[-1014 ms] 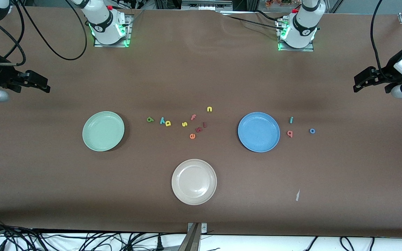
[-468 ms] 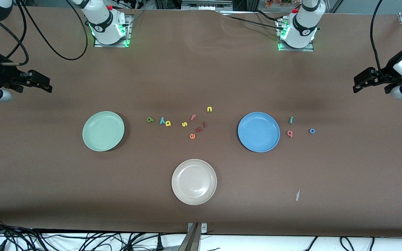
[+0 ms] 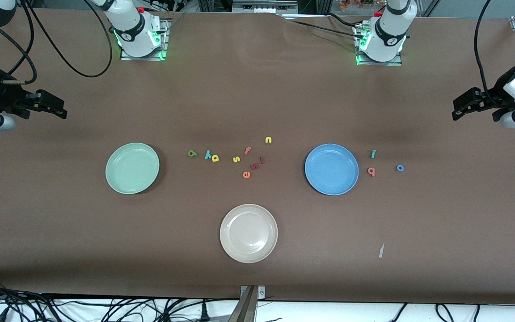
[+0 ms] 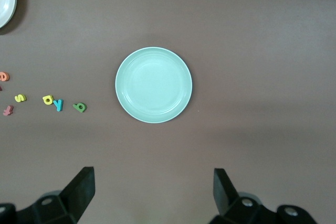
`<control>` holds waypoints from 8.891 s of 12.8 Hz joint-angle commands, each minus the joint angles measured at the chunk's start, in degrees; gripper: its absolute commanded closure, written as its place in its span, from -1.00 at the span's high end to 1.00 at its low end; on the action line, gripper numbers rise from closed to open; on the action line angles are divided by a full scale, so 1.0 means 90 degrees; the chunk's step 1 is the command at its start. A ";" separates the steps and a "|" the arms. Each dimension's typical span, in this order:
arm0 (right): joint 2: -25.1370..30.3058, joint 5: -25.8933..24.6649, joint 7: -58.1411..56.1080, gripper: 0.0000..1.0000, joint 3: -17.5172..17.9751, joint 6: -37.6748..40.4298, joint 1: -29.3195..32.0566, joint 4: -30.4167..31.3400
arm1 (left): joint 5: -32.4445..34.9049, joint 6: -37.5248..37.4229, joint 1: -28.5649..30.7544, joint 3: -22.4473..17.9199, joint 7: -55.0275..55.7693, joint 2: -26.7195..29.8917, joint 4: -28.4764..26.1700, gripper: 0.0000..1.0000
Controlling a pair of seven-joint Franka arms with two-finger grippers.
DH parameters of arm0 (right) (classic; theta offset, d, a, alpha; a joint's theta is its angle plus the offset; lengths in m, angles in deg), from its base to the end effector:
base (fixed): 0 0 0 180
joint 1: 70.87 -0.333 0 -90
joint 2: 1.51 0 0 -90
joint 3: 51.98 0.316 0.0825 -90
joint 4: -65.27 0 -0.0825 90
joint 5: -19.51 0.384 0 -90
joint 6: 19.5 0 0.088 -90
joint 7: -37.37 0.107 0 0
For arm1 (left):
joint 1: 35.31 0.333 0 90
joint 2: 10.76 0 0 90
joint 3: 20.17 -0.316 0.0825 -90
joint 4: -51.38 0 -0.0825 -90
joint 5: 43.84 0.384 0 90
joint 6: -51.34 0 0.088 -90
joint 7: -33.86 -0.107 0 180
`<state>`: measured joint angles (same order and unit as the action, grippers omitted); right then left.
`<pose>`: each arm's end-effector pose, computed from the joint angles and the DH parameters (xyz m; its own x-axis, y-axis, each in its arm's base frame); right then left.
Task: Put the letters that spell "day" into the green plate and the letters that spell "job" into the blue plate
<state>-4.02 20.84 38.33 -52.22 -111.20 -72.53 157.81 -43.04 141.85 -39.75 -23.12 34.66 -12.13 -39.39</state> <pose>0.5674 0.0165 0.5815 0.9982 0.0073 -0.0588 0.0060 -0.9997 -0.0220 0.5616 -0.0135 0.6056 0.9995 -0.0121 -0.0282 -0.0126 -0.9998 -0.0156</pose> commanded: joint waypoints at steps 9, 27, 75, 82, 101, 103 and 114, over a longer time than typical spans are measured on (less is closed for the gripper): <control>0.0035 -0.0030 -0.0087 1.00 0.0006 0.0053 -0.0010 -0.0009 | 0.0067 -0.0105 -0.0024 0.0015 0.0058 -0.0161 0.0232 1.00; 0.0045 -0.0011 -0.0087 1.00 0.0006 0.0131 -0.0001 0.0011 | 0.0057 -0.0105 -0.0044 0.0025 0.0038 -0.0171 0.0271 1.00; -0.1165 0.0019 0.2419 1.00 0.0114 -0.0424 -0.1835 -0.0614 | 0.0067 0.2478 0.1079 -0.0005 -0.0011 -0.1460 -0.1278 1.00; -0.1156 0.0097 0.4054 1.00 0.0397 -0.2844 -0.1973 0.1462 | -0.0001 0.3712 0.1060 0.0054 0.0887 -0.2298 -0.1779 0.99; -0.2611 0.0077 0.5802 0.99 0.0329 -0.6371 -0.2647 0.3242 | -0.0206 0.6584 0.0513 0.0152 0.1698 -0.2671 -0.3733 0.40; -0.2708 0.0038 0.5792 1.00 0.0329 -0.6606 -0.2647 0.3360 | -0.0206 0.6604 0.0513 0.0152 0.1688 -0.2680 -0.3830 0.36; -0.2787 -0.0020 0.5714 0.86 0.0250 -0.7076 -0.2667 0.3634 | -0.0206 0.6760 0.0552 0.0152 0.1688 -0.2778 -0.3869 0.05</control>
<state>-29.10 21.02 90.12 -49.24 -173.17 -95.89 189.72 -44.97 202.16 -34.71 -21.48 49.56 -37.49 -73.94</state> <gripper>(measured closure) 0.053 0.441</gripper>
